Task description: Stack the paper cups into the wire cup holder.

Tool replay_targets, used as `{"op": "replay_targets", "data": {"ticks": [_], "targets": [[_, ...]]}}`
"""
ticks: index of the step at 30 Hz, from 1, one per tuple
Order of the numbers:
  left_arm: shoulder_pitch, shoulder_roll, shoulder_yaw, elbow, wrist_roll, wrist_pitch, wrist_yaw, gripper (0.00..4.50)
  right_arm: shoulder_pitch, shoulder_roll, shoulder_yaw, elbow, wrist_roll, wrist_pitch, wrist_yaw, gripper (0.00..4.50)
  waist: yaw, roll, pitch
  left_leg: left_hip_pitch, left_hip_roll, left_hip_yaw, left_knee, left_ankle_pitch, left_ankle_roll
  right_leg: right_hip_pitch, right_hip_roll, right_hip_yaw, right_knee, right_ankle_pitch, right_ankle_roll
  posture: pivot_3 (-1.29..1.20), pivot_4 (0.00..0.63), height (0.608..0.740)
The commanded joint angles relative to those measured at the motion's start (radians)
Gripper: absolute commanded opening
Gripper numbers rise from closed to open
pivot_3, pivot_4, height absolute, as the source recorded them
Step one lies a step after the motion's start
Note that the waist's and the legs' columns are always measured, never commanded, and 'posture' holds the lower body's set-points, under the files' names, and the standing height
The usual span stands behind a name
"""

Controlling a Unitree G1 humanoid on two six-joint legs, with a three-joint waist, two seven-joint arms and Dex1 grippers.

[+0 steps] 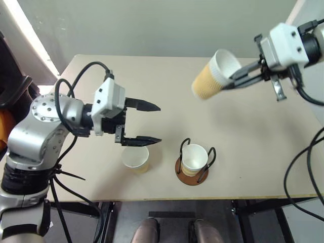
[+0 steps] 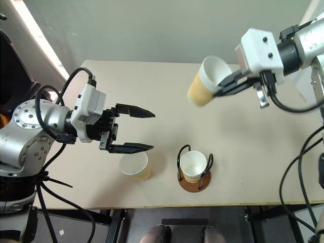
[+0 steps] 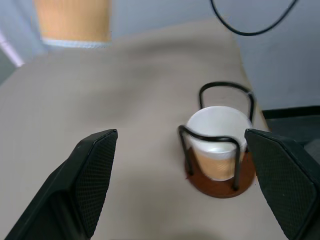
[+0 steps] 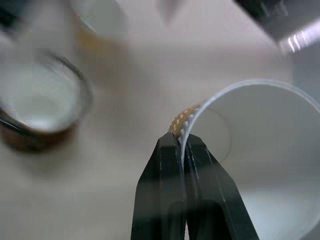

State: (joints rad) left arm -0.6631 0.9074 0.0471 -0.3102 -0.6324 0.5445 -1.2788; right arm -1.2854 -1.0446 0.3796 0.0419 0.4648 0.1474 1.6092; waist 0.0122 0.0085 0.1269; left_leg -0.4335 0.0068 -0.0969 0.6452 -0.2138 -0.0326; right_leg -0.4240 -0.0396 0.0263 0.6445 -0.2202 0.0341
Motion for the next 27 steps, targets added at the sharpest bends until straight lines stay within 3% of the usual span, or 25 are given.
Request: {"op": "replay_targets", "data": {"ticks": [1,5,16,27], "targets": [[-0.013,0.021,0.016,0.009,-0.014,-0.02,-0.046,4.37,0.038,-0.02,0.003,-0.134,0.021,0.047,0.005,0.04,-0.004,0.0,0.0,0.0,0.0,0.0,0.0,0.0,0.0,0.0,0.0,0.0,0.0,0.0,0.0,0.0,0.15,0.74],[-0.012,0.028,0.019,0.011,-0.011,-0.025,-0.07,4.37,0.092,-0.044,0.014,-0.23,-0.001,0.063,0.005,0.04,-0.005,0.001,0.001,0.0,0.001,0.0,0.0,-0.005,0.012,-0.002,0.0,0.0,0.004,0.0,-0.001,0.0,0.15,0.74],[-0.012,0.043,0.017,0.03,0.036,-0.051,-0.057,4.37,0.156,-0.093,0.103,-0.332,-0.013,0.019,0.005,0.04,-0.005,0.0,0.001,0.001,0.001,0.0,0.002,-0.002,0.017,-0.002,0.0,0.0,0.006,-0.001,-0.008,0.0,0.15,0.74],[-0.001,0.053,0.017,0.024,0.041,-0.049,-0.06,4.37,0.131,-0.024,0.195,-0.297,-0.13,-0.097,0.005,0.04,-0.005,0.0,0.001,0.0,0.001,0.0,0.002,-0.002,0.018,-0.002,0.0,0.0,0.006,0.0,-0.007,0.0,0.15,0.74]]}}
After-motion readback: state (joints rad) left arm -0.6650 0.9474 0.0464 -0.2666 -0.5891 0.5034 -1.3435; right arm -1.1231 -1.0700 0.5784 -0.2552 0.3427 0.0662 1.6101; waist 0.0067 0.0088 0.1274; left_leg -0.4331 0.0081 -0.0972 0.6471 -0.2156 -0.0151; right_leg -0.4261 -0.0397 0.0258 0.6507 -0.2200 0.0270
